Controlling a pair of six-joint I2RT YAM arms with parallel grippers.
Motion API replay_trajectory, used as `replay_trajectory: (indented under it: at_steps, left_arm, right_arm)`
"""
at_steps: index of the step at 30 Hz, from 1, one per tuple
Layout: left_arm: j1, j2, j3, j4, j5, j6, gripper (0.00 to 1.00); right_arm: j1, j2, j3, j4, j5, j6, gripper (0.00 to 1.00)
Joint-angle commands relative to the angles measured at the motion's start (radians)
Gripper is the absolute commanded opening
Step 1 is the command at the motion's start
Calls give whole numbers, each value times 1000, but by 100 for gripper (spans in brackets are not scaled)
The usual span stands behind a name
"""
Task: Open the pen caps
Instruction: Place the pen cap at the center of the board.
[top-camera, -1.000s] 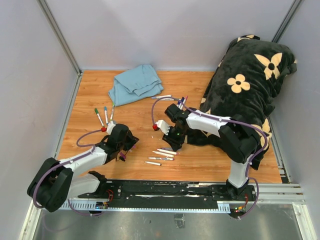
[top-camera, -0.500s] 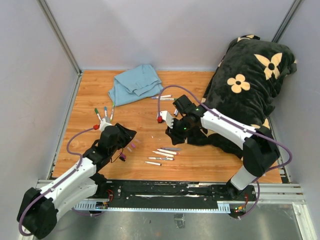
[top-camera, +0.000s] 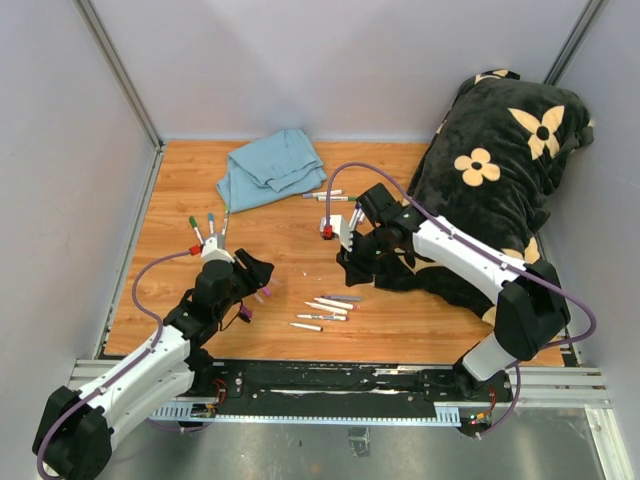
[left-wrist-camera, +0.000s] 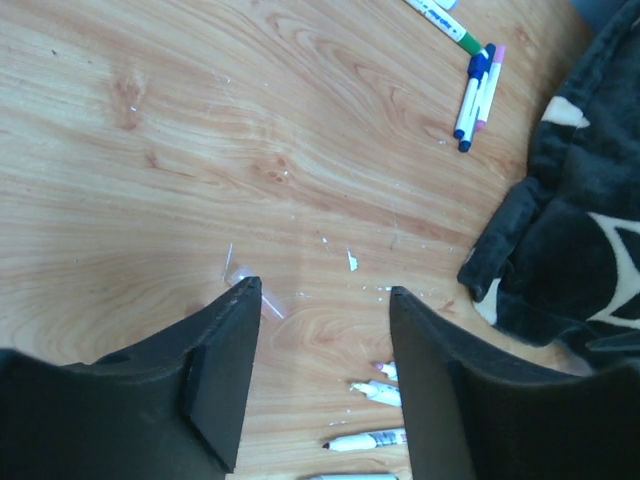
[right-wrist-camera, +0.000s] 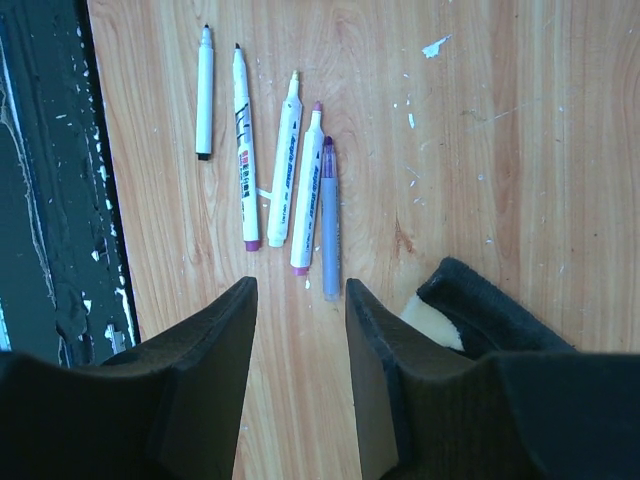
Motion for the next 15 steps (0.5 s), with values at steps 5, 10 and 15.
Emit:
replay_trajectory:
  at_steps: [5, 10, 15]
  left_arm:
    - [-7, 33, 16, 97, -60, 202, 67]
    - [-7, 70, 45, 137, -96, 309, 71]
    - [-8, 84, 56, 196, -137, 394, 77]
  right_arm:
    - [-21, -31, 1, -23, -35, -21, 42]
    - [-22, -36, 1, -22, -37, -23, 42]
    - [-22, -33, 3, -23, -36, -22, 42]
